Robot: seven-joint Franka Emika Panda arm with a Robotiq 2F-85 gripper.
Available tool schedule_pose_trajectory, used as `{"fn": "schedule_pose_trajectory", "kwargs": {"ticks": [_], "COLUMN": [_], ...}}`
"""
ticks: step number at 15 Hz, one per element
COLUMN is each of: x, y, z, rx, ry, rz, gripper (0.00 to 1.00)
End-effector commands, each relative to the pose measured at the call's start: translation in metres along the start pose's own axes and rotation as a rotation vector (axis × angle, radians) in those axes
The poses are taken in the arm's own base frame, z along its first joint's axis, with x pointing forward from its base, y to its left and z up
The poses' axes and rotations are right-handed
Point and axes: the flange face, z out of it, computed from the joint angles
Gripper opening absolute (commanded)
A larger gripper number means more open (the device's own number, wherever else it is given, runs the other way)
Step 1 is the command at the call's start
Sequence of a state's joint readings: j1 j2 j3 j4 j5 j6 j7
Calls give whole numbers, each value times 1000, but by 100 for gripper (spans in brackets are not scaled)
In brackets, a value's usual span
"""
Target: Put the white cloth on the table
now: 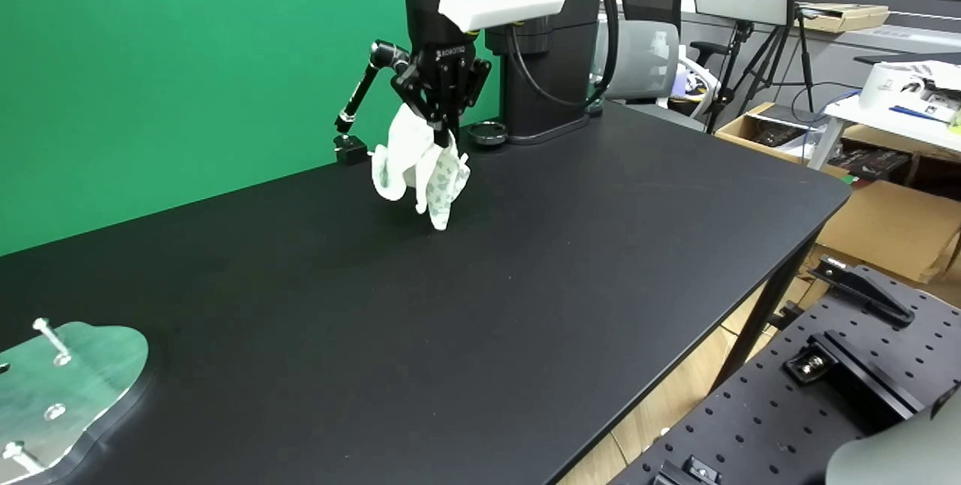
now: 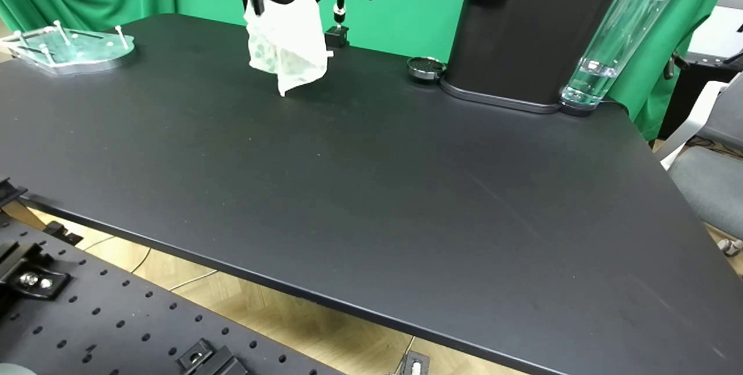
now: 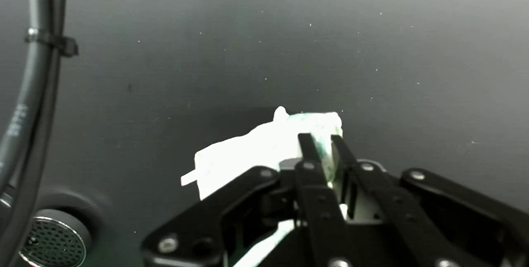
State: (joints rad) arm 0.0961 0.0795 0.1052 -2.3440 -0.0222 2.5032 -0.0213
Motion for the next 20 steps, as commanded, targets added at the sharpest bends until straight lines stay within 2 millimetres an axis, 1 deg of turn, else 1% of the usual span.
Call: {"fn": "schedule_pose_trajectory", "kwargs": {"ticks": [1, 4, 7, 12, 14, 17, 20], "x": [-2, -13, -29, -56, -65, -76, -83], "y": [13, 34, 66, 126, 143, 160, 169], "z": [-11, -20, -25, -24, -20, -12, -5], "rx": [-14, -18, -36, -79, -94, -115, -130], "ry": [-4, -5, -10, -35, -49, -75, -95], "rz": [51, 105, 181, 328, 375, 429, 472], "gripper": [0, 1, 1, 1, 1, 1, 1]}}
